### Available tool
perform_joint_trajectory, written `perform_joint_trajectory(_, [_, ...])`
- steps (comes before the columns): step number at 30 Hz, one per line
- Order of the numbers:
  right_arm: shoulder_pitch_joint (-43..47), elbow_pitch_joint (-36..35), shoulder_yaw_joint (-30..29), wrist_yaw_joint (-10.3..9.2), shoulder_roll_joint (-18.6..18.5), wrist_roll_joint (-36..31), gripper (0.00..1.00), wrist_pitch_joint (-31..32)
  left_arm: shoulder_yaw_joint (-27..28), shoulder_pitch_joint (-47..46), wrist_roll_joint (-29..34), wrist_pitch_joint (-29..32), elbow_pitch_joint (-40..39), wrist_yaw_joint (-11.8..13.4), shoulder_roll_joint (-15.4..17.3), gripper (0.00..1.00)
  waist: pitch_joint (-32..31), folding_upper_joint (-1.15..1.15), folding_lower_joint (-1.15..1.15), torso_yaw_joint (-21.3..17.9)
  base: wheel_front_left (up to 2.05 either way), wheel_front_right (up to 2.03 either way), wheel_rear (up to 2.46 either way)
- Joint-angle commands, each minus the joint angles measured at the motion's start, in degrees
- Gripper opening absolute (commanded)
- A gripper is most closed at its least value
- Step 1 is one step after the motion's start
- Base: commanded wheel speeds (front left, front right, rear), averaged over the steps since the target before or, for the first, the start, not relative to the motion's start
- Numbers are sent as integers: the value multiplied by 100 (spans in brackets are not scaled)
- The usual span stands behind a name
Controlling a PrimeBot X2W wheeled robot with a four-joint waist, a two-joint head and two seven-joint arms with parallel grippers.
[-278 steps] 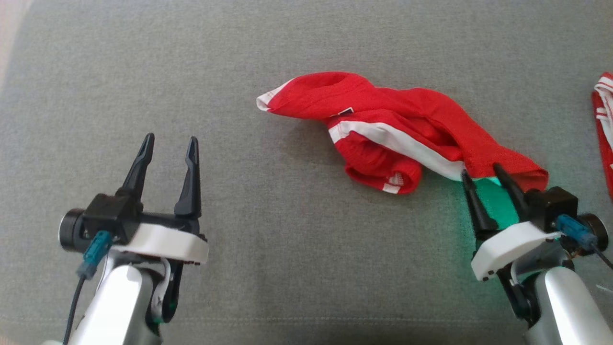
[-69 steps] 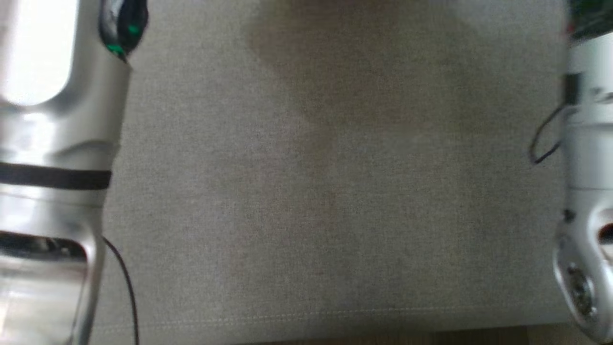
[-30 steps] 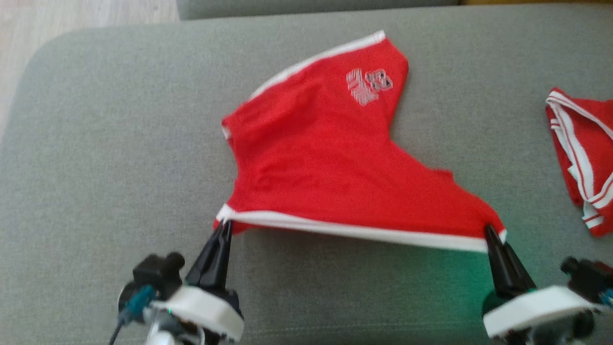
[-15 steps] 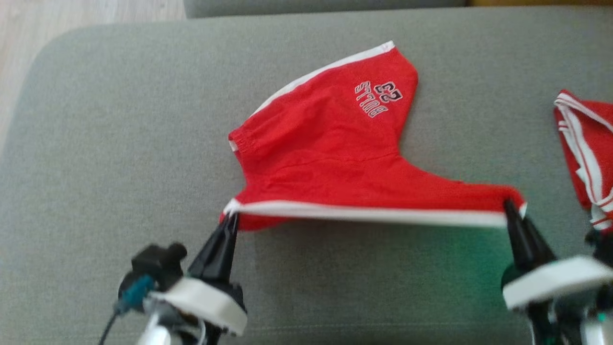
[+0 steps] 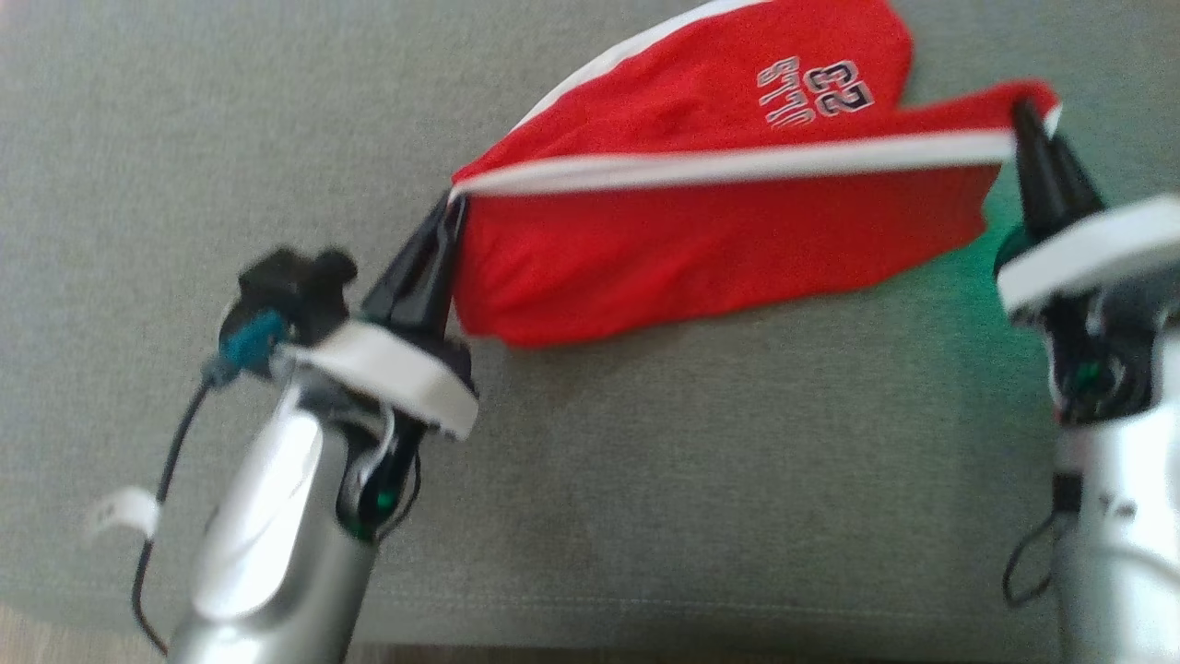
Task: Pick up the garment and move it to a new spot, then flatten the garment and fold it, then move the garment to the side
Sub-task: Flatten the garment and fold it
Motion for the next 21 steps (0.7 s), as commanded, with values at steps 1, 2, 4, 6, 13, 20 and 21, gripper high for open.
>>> perform_joint_trajectory(1, [-535,111,-31,-34,-197,-64,0,63,262,-440,-26,-48,29,-25,105,0,329,0,0,230,0,0,0])
perform_joint_trajectory(2, [-748,280,-20,-34,-226,-63,0,98,232,-594,-36,-53,118,-58,90,0,391,0,0,263,0,0,0])
perform_joint_trajectory(4, [-1143,617,11,-34,-315,-121,0,167,154,-887,-36,-55,317,-114,64,0,509,0,0,331,0,0,0])
perform_joint_trajectory(6, [-1513,938,43,-34,-345,-122,0,183,109,-1146,-63,-86,543,-160,39,0,597,0,0,372,0,0,0])
perform_joint_trajectory(13, [-2363,1854,164,-34,-412,-148,0,174,-40,-1724,-187,-150,1220,-273,-21,0,761,0,0,446,0,0,0])
perform_joint_trajectory(20, [-2924,2462,463,-34,-425,164,100,-202,-236,-1965,-427,-261,1840,-348,-92,38,780,0,0,483,0,0,0])
perform_joint_trajectory(21, [-2943,2453,553,-34,-443,229,100,-275,-251,-1974,-449,-282,1892,-352,-96,91,778,0,0,482,0,0,0])
